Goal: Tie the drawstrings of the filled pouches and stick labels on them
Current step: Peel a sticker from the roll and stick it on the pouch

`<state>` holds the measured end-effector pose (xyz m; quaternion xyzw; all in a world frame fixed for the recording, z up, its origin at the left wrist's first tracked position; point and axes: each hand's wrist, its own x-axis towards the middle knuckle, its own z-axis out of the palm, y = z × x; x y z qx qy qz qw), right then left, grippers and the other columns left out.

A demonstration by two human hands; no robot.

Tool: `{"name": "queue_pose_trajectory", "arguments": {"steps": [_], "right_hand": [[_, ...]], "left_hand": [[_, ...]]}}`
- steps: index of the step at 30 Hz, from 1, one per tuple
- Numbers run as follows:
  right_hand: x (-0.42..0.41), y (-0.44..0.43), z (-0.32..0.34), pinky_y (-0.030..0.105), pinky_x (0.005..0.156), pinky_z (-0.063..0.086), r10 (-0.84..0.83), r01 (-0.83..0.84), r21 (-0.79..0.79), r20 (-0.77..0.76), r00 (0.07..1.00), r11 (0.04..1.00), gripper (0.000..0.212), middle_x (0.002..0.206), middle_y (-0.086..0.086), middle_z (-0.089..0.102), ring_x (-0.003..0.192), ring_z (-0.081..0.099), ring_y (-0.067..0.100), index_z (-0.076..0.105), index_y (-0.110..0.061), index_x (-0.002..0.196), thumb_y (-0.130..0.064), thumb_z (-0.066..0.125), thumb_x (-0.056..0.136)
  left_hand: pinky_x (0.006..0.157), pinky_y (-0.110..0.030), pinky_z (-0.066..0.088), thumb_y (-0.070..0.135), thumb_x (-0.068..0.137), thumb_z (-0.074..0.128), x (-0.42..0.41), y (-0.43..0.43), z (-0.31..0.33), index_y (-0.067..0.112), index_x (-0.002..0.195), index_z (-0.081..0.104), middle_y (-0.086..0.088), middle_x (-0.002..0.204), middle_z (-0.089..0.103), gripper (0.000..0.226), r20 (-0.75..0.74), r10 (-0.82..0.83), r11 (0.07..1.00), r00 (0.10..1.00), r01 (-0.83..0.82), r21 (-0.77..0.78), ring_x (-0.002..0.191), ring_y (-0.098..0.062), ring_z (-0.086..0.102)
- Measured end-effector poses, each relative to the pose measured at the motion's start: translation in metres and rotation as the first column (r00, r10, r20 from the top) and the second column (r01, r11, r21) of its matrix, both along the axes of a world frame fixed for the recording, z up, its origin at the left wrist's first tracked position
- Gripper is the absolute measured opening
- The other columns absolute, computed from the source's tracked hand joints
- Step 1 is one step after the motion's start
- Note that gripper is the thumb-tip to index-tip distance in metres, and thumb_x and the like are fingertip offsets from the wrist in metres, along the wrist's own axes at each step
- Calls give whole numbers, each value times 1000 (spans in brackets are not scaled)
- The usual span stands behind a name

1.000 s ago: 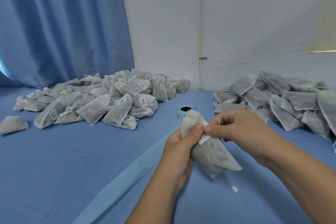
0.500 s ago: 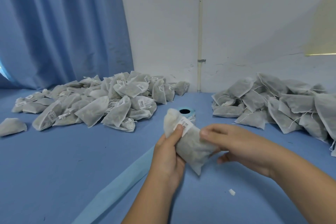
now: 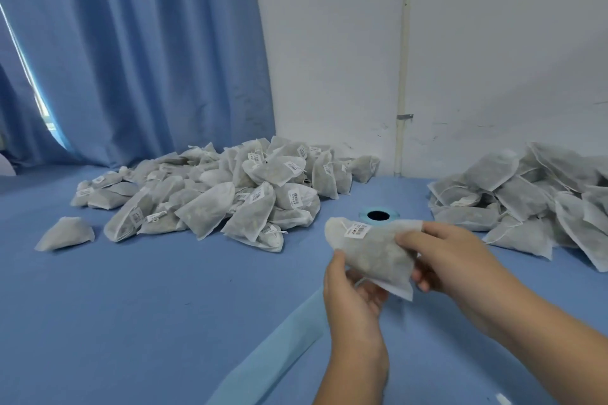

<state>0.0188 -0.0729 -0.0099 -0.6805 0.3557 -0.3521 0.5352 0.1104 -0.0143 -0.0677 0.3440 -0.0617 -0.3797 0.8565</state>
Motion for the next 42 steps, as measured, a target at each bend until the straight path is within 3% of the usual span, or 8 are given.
{"name": "queue_pose_trajectory", "arguments": {"steps": [6, 9, 11, 17, 23, 33, 39, 42], "right_hand": [[64, -17, 40, 22, 44, 49, 86, -150, 231, 267, 960, 961, 10, 59, 8, 64, 46, 57, 14, 65, 2, 82, -7, 65, 86], [98, -43, 78, 27, 78, 59, 7, -189, 298, 520, 854, 936, 14, 103, 23, 64, 92, 70, 26, 59, 14, 99, 4, 60, 89], [110, -54, 87, 32, 87, 56, -32, -134, 294, 499, 866, 946, 11, 117, 22, 56, 109, 64, 30, 57, 7, 100, 2, 60, 90], [81, -45, 42, 30, 58, 59, 66, -122, 249, 222, 973, 961, 14, 99, 17, 69, 74, 73, 27, 57, 0, 106, -5, 47, 96], [-7, -41, -6, 27, 52, 54, -29, 14, 220, 62, 998, 975, 25, 84, 12, 75, 61, 71, 23, 67, -4, 94, 1, 43, 92], [-75, -45, -49, 24, 44, 48, -134, 62, 307, 220, 966, 950, 27, 67, 10, 71, 48, 63, 20, 64, 2, 90, 7, 38, 89], [-80, -47, -55, 25, 49, 48, -158, 52, 347, 284, 946, 936, 25, 68, 12, 69, 52, 61, 20, 63, 2, 94, 10, 41, 87], [-82, -59, -51, 26, 46, 47, -136, 47, 367, 220, 966, 929, 19, 73, 14, 65, 51, 61, 20, 60, 0, 98, 7, 45, 88]], "left_hand": [[49, -26, 38, 35, 99, 47, 8, -2, 3, 11, 100, 63, -8, 76, 63, 29, -35, 64, 995, 997, -61, 82, 46, -16, 54], [46, -25, 37, 35, 98, 50, 9, -1, 6, 10, 102, 63, -9, 79, 61, 28, -32, 61, 994, 998, -58, 95, 45, -17, 53], [46, -25, 38, 35, 97, 50, 9, 1, 7, 10, 102, 63, -9, 79, 61, 29, -25, 54, 994, 998, -51, 94, 45, -16, 53], [46, -25, 36, 34, 98, 48, 5, -1, 8, 10, 100, 64, -7, 76, 62, 29, 97, 27, 990, 995, -40, 135, 46, -16, 52], [52, -25, 37, 25, 97, 50, -14, 4, 2, 14, 92, 65, -2, 75, 61, 20, 492, -82, 975, 867, -32, 220, 53, -16, 51], [69, -30, 45, 19, 92, 57, -56, -22, 7, 28, 88, 62, 7, 80, 62, 11, 813, -276, 895, 513, -171, 412, 70, -15, 57], [57, -8, 39, 17, 94, 55, -65, -75, 6, 26, 86, 61, 6, 78, 62, 14, 865, -275, 896, 420, -214, 389, 60, 7, 53], [55, -10, 39, 23, 93, 56, -59, -86, -4, 24, 81, 63, 4, 77, 66, 14, 830, -262, 890, 492, -211, 405, 65, -2, 57]]}}
